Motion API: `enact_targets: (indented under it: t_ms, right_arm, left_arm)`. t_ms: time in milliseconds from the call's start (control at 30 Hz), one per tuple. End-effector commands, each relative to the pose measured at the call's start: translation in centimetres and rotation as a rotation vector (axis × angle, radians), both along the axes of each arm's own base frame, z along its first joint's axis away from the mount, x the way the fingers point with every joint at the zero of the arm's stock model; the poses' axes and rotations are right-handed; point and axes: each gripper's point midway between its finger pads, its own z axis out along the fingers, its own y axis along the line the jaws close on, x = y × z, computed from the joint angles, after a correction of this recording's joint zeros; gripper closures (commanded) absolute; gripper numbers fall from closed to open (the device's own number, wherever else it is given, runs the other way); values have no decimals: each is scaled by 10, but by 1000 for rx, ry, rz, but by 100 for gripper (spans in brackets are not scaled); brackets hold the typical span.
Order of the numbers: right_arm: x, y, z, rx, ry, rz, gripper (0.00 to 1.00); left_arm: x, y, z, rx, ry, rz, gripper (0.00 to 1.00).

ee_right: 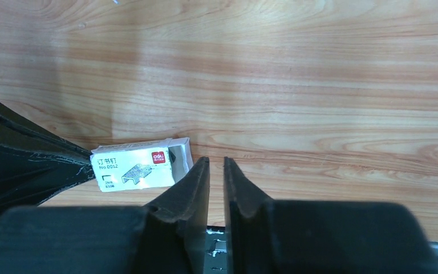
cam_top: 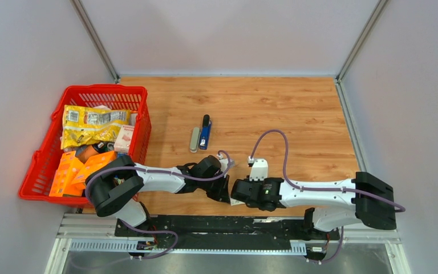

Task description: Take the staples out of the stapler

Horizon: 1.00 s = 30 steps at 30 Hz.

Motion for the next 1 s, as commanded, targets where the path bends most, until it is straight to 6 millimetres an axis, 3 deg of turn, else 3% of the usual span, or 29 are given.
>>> enact_targets:
  t_ms: [0, 200, 500, 967]
  right_arm:
    - [12, -4, 7, 3, -49, -40, 86]
    - [13, 4, -3, 16, -23, -27, 99]
    - [7, 22, -21, 42, 35, 9, 100]
    - [-3, 61, -23, 128, 96, 74, 100]
  left_arm:
    - [0, 0, -3, 15, -16, -20, 100]
    - [-1, 3, -6, 26, -14, -13, 100]
    - [-1, 3, -7, 26, -8, -9, 100]
    - [-1, 1, -11, 28, -2, -16, 100]
